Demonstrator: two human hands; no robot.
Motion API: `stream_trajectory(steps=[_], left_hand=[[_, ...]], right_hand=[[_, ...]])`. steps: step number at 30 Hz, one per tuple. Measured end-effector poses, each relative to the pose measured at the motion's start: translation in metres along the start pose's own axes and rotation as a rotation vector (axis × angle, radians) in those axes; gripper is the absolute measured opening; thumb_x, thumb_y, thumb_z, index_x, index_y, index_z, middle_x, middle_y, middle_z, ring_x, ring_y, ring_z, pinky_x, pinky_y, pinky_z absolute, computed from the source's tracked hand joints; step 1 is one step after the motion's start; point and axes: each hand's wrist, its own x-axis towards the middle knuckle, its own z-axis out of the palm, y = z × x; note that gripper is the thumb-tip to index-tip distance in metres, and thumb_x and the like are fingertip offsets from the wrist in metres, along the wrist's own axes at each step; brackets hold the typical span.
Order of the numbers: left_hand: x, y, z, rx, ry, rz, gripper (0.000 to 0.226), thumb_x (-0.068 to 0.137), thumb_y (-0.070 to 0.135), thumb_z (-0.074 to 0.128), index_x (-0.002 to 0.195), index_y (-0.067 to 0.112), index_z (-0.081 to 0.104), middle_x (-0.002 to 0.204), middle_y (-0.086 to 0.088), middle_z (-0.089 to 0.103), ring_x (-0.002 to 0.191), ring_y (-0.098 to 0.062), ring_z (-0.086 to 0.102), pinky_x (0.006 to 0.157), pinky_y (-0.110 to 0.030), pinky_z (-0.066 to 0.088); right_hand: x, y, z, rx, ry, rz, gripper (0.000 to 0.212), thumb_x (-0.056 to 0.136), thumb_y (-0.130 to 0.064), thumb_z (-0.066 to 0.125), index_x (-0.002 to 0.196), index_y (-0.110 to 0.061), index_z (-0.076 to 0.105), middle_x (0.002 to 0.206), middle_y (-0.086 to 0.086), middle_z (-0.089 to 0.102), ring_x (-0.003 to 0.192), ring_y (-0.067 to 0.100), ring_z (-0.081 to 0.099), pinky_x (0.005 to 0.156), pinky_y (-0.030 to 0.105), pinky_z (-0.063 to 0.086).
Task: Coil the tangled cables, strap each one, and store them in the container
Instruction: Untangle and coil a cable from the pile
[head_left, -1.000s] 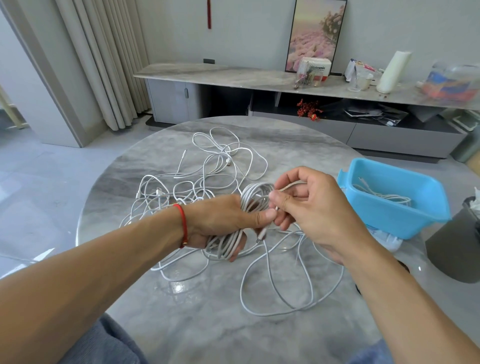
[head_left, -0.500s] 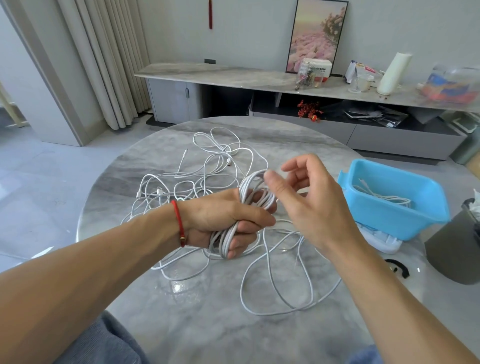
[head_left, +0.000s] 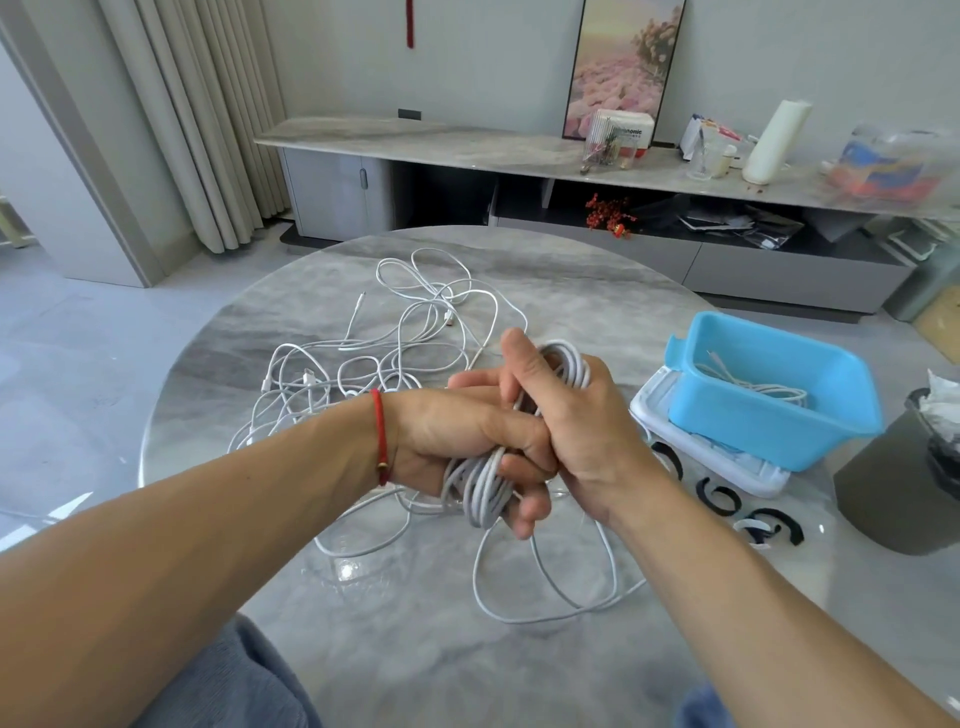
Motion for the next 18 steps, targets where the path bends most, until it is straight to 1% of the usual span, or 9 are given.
stream_trajectory(steps=[2, 4, 6, 7, 9, 11, 13, 16, 18], left_hand=[[0.004, 0.005, -0.001, 0.038, 0.053, 0.001, 0.007, 0.095, -0.005, 0.046, 0.092, -0.006, 0.052, 0.052, -0.009, 0.04, 0.06, -0.031, 0.066, 0.064, -0.045, 0.059], [0.008, 0.005, -0.003, 0.101, 0.166, -0.042, 0.009, 0.098, 0.003, 0.054, 0.105, -0.001, 0.052, 0.058, -0.013, 0.044, 0.059, -0.032, 0.066, 0.057, -0.042, 0.057], [0.016, 0.001, -0.001, 0.208, 0.333, -0.01, 0.013, 0.098, 0.012, 0.057, 0.108, 0.005, 0.052, 0.065, -0.013, 0.051, 0.049, -0.026, 0.057, 0.047, -0.03, 0.049], [0.02, -0.001, 0.002, 0.276, 0.41, 0.044, 0.01, 0.098, 0.014, 0.057, 0.106, 0.009, 0.054, 0.067, -0.013, 0.054, 0.046, -0.024, 0.052, 0.044, -0.027, 0.044], [0.028, -0.003, 0.009, 0.476, 0.57, 0.154, 0.005, 0.097, 0.017, 0.056, 0.099, 0.017, 0.06, 0.073, -0.01, 0.059, 0.047, -0.024, 0.053, 0.043, -0.028, 0.041], [0.034, -0.006, 0.013, 0.839, 0.727, 0.225, 0.016, 0.098, 0.027, 0.055, 0.111, 0.02, 0.062, 0.086, -0.008, 0.068, 0.069, -0.03, 0.065, 0.06, -0.035, 0.049], [0.041, -0.013, 0.016, 1.162, 0.81, 0.252, 0.034, 0.103, 0.027, 0.051, 0.133, 0.012, 0.048, 0.103, -0.013, 0.069, 0.093, -0.037, 0.065, 0.073, -0.04, 0.045], [0.047, -0.019, 0.02, 1.477, 0.817, 0.235, 0.031, 0.106, 0.02, 0.041, 0.132, 0.006, 0.036, 0.106, -0.012, 0.065, 0.094, -0.038, 0.065, 0.069, -0.043, 0.046], [0.05, -0.019, 0.022, 1.66, 0.813, 0.194, 0.029, 0.107, 0.022, 0.035, 0.132, 0.005, 0.034, 0.103, -0.009, 0.064, 0.09, -0.037, 0.067, 0.061, -0.04, 0.043]], right_hand=[[0.004, 0.0, -0.001, -0.027, 0.091, 0.009, 0.051, 0.096, -0.05, 0.065, 0.059, -0.016, 0.055, 0.088, 0.022, 0.077, 0.089, 0.025, 0.079, 0.083, 0.04, 0.062], [0.006, 0.001, -0.003, -0.04, 0.213, 0.048, 0.052, 0.097, -0.053, 0.063, 0.058, -0.018, 0.059, 0.08, 0.009, 0.079, 0.076, 0.018, 0.078, 0.067, 0.031, 0.061], [0.009, 0.003, -0.003, -0.093, 0.365, 0.109, 0.052, 0.096, -0.059, 0.062, 0.064, -0.019, 0.07, 0.068, -0.005, 0.077, 0.062, 0.012, 0.074, 0.055, 0.026, 0.056], [0.011, 0.004, -0.005, -0.106, 0.449, 0.143, 0.046, 0.095, -0.061, 0.062, 0.062, -0.03, 0.073, 0.059, -0.009, 0.072, 0.054, 0.009, 0.07, 0.047, 0.024, 0.051], [0.016, 0.007, -0.008, -0.045, 0.562, 0.212, 0.049, 0.095, -0.059, 0.061, 0.055, -0.033, 0.069, 0.049, -0.008, 0.065, 0.041, 0.01, 0.062, 0.037, 0.022, 0.043], [0.021, 0.01, -0.013, 0.077, 0.659, 0.275, 0.045, 0.096, -0.056, 0.061, 0.066, -0.022, 0.064, 0.054, -0.005, 0.067, 0.041, 0.011, 0.061, 0.039, 0.023, 0.042], [0.023, 0.013, -0.019, 0.186, 0.745, 0.333, 0.042, 0.095, -0.053, 0.063, 0.072, -0.018, 0.058, 0.07, 0.004, 0.074, 0.057, 0.018, 0.071, 0.052, 0.027, 0.048], [0.024, 0.017, -0.027, 0.31, 0.787, 0.395, 0.038, 0.098, -0.046, 0.062, 0.075, -0.017, 0.055, 0.095, 0.013, 0.079, 0.09, 0.03, 0.078, 0.066, 0.033, 0.049], [0.021, 0.016, -0.029, 0.345, 0.787, 0.448, 0.035, 0.1, -0.045, 0.059, 0.079, -0.018, 0.055, 0.101, 0.011, 0.079, 0.09, 0.025, 0.079, 0.069, 0.032, 0.048]])
